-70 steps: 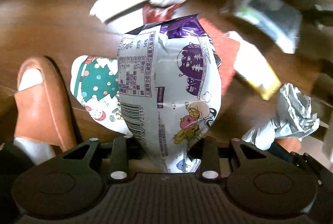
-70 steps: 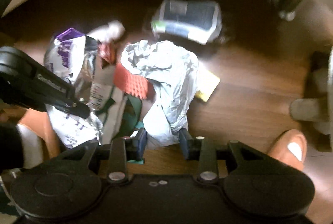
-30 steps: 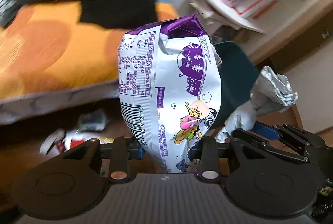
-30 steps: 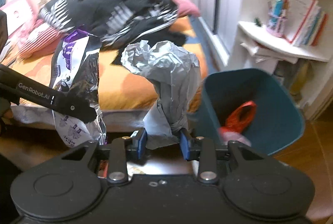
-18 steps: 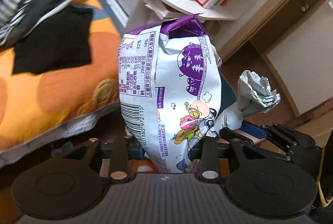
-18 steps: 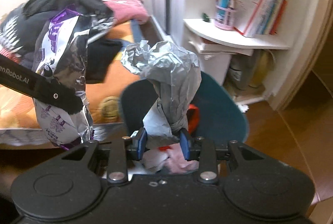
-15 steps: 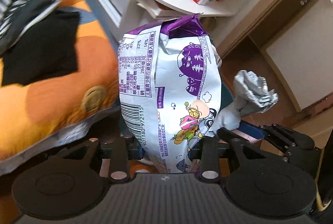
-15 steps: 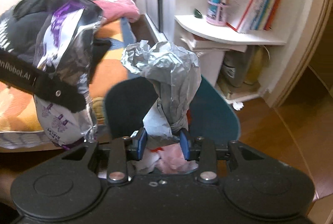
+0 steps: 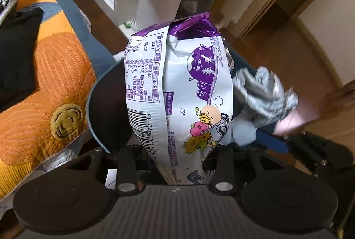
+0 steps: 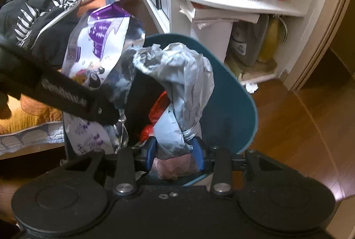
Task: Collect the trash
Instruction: 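Carry the snack bag and silver foil over the teal wastebasket with both tools, then open both tools to drop the snack bag and foil into the wastebasket, then move both tools back down toward the red foam net and yellow box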
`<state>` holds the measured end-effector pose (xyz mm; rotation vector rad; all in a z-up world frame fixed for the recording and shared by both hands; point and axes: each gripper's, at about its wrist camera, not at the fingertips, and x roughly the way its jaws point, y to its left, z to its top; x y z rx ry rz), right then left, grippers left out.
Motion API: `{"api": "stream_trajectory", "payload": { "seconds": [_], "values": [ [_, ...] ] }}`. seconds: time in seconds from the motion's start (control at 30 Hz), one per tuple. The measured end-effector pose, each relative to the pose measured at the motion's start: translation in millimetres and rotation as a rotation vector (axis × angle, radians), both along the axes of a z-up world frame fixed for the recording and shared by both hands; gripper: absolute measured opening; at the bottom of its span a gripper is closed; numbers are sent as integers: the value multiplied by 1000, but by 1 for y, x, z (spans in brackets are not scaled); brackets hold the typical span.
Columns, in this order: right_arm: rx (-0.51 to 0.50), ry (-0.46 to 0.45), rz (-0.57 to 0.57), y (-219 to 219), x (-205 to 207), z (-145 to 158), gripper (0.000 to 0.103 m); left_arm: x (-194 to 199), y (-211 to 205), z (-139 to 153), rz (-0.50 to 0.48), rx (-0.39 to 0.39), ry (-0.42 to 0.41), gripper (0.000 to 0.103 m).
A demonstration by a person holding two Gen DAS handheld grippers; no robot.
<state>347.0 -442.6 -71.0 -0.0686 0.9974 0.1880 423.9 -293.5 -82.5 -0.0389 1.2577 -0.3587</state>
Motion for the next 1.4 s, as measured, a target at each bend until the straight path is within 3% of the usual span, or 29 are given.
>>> {"api": "stream_trajectory", "payload": {
  "seconds": [0.1,0.17,0.37,0.53,0.83,1.4],
  "values": [
    [5,15,3,0,1,-9,37,3,-1,-16,-4,32,21,40],
    [-5,19,14,1,0,-12,36,5,-2,-25,2,43,36,54],
    [5,7,18,-1,-4,-9,38,7,-8,-33,-6,52,33,69],
    [18,-20,16,-6,-13,3,40,3,-9,-26,-17,48,29,70],
    [62,-70,26,-4,-37,40,41,-26,11,13,-10,19,-34,70],
    [126,-144,183,71,-97,111,43,-123,101,99,70,-45,-162,70]
  ]
}}
